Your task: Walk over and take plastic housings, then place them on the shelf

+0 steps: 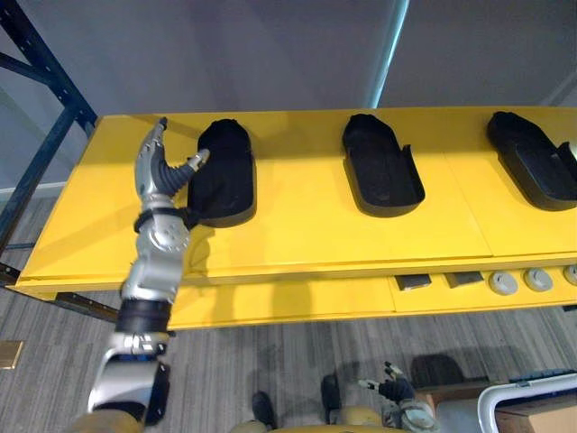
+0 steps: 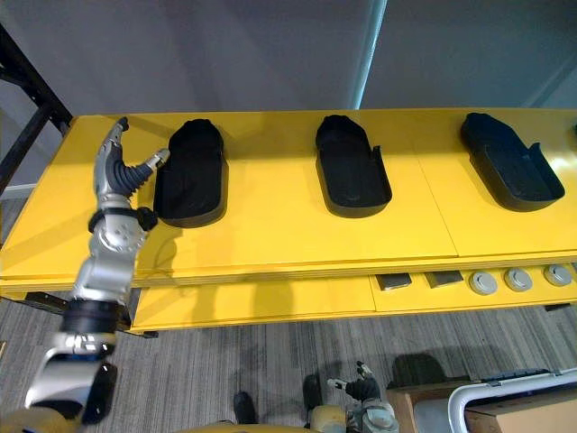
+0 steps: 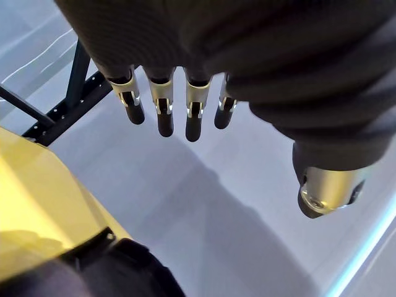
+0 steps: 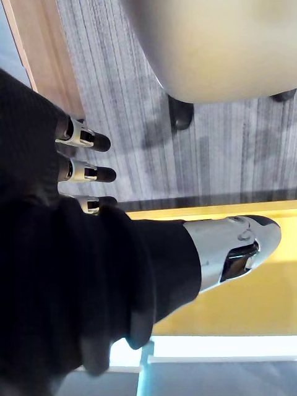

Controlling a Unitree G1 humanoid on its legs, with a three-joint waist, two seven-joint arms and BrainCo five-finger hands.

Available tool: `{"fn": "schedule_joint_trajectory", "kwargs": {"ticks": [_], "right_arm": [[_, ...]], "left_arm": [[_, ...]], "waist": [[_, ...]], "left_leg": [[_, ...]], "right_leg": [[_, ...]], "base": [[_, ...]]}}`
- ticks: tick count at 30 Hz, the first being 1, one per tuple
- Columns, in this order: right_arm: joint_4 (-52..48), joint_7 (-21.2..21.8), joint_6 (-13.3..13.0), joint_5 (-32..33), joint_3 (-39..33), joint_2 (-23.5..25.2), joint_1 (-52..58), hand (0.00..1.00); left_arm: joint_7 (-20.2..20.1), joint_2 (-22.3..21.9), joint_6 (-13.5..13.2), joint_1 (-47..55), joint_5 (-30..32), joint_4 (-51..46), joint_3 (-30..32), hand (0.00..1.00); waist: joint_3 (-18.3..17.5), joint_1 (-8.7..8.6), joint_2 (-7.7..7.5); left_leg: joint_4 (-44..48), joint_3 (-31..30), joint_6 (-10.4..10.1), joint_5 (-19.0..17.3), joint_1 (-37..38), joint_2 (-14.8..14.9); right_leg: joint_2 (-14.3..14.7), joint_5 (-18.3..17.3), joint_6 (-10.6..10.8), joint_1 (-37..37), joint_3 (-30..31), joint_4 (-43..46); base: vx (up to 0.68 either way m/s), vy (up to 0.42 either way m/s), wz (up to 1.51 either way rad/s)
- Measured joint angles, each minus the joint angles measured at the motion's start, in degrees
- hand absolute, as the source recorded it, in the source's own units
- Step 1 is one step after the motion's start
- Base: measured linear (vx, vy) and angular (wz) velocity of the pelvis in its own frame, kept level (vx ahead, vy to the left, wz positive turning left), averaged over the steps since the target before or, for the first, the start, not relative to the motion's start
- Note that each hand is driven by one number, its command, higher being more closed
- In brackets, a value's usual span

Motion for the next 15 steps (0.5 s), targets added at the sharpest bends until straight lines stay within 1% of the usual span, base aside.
{"fn": "schedule_joint_trajectory", "kwargs": {"ticks": [1,2,3,4,6,8,9,11,12,15], "right_arm": [[0.2,0.0,0.0,0.0,0.0,0.0,0.0,0.0],[0.2,0.0,0.0,0.0,0.0,0.0,0.0,0.0],[0.3,-0.1,0.0,0.0,0.0,0.1,0.0,0.0],[0.3,-0.1,0.0,0.0,0.0,0.1,0.2,0.0],[-0.1,-0.1,0.0,0.0,0.0,0.1,0.7,0.0],[-0.8,-0.2,0.1,-0.1,0.0,0.1,1.0,0.0],[-0.9,-0.2,0.1,-0.1,0.0,0.1,1.3,0.0],[-1.1,-0.3,0.2,-0.1,0.0,0.1,1.3,0.0],[-1.8,-0.3,0.6,-0.1,0.0,0.1,1.4,0.0],[-3.2,-1.1,1.0,-0.4,0.2,0.2,2.4,0.0]], "left_arm": [[0.8,-3.3,-0.9,5.1,0.0,-4.4,-1.0,1.0],[1.1,-4.4,-1.3,7.2,0.0,-6.3,-1.7,1.0],[1.6,-6.1,-2.3,11.3,0.0,-9.3,-3.4,1.0],[1.6,-7.5,-3.6,14.7,0.1,-11.5,-5.1,1.0],[1.5,-9.3,-5.4,19.0,0.1,-13.6,-8.1,1.0],[1.2,-10.8,-7.3,23.1,0.0,-14.4,-10.3,1.0],[0.1,-11.7,-7.8,25.5,0.0,-14.4,-11.3,1.0],[-1.6,-12.7,-8.0,27.7,-1.2,-14.2,-12.4,1.0],[-2.6,-13.5,-8.2,28.3,-1.6,-13.8,-12.4,1.0],[-3.3,-14.4,-8.3,28.0,-2.2,-11.7,-12.4,1.0]], "waist": [[0.0,0.23,0.0],[0.0,0.28,0.0],[0.0,0.43,0.0],[0.0,0.94,0.0],[0.0,1.74,0.0],[0.0,1.95,0.0],[0.0,1.99,0.0],[0.0,2.05,-0.01],[0.0,2.22,-0.02],[-0.1,3.13,-0.05]], "left_leg": [[0.0,0.0,0.0,0.0,0.0,0.1],[0.0,0.0,0.0,0.0,0.0,0.1],[0.0,-0.1,0.0,0.0,0.0,0.3],[0.0,-0.1,0.0,0.0,0.1,0.5],[0.0,0.0,0.0,-0.1,0.2,0.6],[0.0,0.0,0.0,-0.5,0.4,0.6],[0.0,0.0,0.2,-0.7,0.5,0.6],[-0.1,0.2,0.5,-0.9,0.6,0.5],[-0.1,0.4,0.6,-1.0,0.6,0.5],[0.0,0.9,0.4,-0.9,0.9,0.4]], "right_leg": [[0.0,0.0,0.0,0.0,0.0,0.0],[0.0,0.0,0.0,0.1,0.0,0.0],[0.0,0.0,0.0,0.1,0.0,0.0],[0.0,0.0,0.0,0.1,0.0,0.0],[0.0,-0.1,0.1,0.3,0.1,0.0],[0.0,-0.3,0.4,0.5,0.0,0.0],[-0.1,-0.3,0.5,0.7,0.0,0.0],[-0.2,-0.8,1.2,0.7,0.0,0.1],[-0.3,-0.8,1.3,0.7,0.0,0.1],[-0.4,-0.8,1.3,0.8,0.1,0.4]], "base": [[0.0,0.0,0.0],[0.0,0.0,0.0],[0.0,0.0,0.0],[0.0,0.0,0.0],[0.0,0.0,0.0],[-0.01,0.001,0.02],[0.0,0.0,0.0],[0.0,0.0,0.0],[0.0,0.0,0.0],[0.01,0.009,-0.03]]}}
